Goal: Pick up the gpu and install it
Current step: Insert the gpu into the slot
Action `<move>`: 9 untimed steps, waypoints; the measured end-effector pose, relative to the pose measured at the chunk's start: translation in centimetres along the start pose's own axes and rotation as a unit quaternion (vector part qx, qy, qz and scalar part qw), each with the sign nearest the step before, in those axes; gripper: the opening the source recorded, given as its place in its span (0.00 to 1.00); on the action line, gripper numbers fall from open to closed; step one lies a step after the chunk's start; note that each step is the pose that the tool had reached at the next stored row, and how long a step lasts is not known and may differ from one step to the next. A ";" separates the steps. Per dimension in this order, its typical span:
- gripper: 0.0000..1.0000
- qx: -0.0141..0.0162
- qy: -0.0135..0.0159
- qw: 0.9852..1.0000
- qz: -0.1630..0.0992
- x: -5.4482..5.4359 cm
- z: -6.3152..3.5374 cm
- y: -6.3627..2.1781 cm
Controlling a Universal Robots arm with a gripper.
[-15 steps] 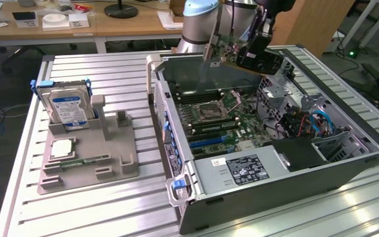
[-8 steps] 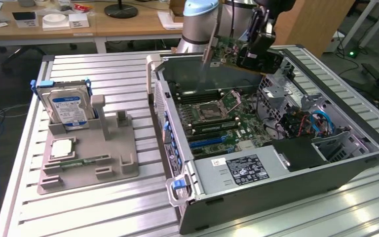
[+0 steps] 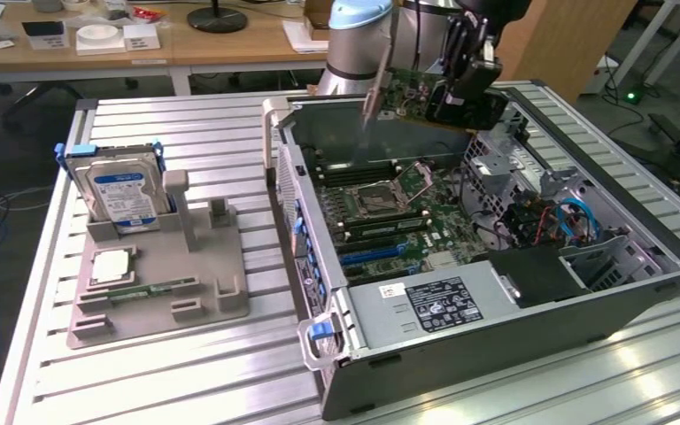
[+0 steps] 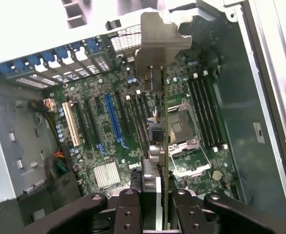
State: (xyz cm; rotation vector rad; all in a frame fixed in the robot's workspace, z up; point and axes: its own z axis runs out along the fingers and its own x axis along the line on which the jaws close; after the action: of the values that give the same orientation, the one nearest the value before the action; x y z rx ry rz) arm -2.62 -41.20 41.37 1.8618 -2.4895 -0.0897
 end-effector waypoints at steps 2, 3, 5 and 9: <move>0.28 0.000 0.001 1.000 -0.013 0.0 0.04 -0.01; 0.28 0.001 0.001 1.000 -0.018 0.0 0.08 -0.01; 0.28 0.006 0.000 1.000 -0.023 0.0 0.14 -0.01; 0.28 0.020 -0.004 0.999 -0.027 0.0 0.26 -0.01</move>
State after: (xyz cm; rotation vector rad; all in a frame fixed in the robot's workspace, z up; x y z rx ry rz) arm -2.63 -41.20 41.10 1.9485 -2.4637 -0.0476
